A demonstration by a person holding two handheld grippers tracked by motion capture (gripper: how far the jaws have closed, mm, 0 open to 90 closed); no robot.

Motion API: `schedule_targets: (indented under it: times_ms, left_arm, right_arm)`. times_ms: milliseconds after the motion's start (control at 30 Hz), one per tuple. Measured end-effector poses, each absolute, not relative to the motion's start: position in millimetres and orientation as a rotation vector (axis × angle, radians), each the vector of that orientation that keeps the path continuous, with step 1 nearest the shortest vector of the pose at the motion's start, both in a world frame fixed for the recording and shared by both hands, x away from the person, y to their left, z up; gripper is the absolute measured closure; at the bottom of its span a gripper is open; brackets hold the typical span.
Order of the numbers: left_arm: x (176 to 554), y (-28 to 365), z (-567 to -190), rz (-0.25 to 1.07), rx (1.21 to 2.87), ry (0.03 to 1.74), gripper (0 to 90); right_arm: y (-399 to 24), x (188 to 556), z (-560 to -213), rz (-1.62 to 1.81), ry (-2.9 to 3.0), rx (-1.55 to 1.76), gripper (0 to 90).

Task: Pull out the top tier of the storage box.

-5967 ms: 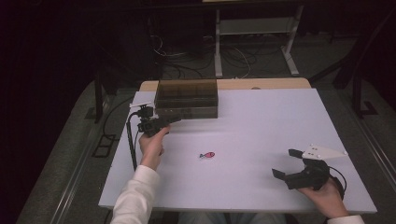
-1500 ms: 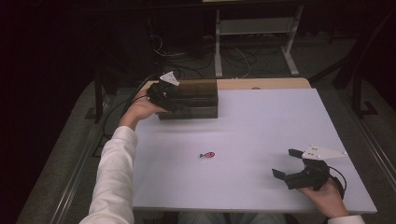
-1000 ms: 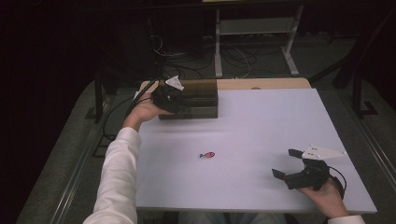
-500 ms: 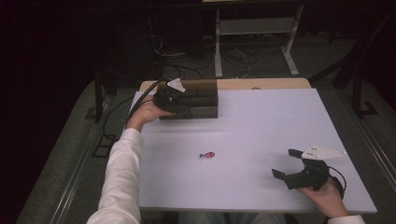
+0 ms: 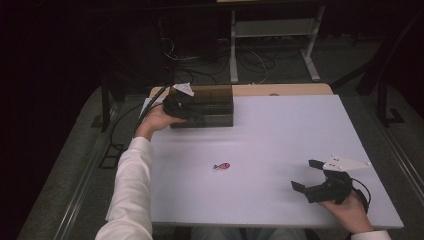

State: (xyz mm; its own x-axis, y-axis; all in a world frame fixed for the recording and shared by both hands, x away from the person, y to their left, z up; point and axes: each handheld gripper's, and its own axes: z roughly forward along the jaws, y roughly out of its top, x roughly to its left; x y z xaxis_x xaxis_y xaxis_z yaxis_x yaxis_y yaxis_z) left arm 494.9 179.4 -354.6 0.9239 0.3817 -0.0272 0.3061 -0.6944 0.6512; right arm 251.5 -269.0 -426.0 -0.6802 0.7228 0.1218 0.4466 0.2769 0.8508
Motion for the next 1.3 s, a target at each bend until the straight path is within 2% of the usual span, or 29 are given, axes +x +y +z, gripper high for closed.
schedule_targets:
  times_ms: [167,267,967,1300]
  left_arm:
    - [498,180,-355,0.125,2.37,0.522,70.2]
    - [498,180,-356,0.105,2.374,0.497,76.6]
    - [496,177,-354,0.121,2.406,0.464,79.0]
    - [487,174,-352,0.082,2.443,0.42,80.4]
  right_arm:
    - [-269,251,-426,1.357,2.264,1.071,0.0]
    - [-269,252,-426,1.357,2.265,1.069,0.0]
    - [-268,251,-426,1.354,2.266,1.068,0.0]
    - [-268,252,-426,1.352,2.269,1.064,0.0]
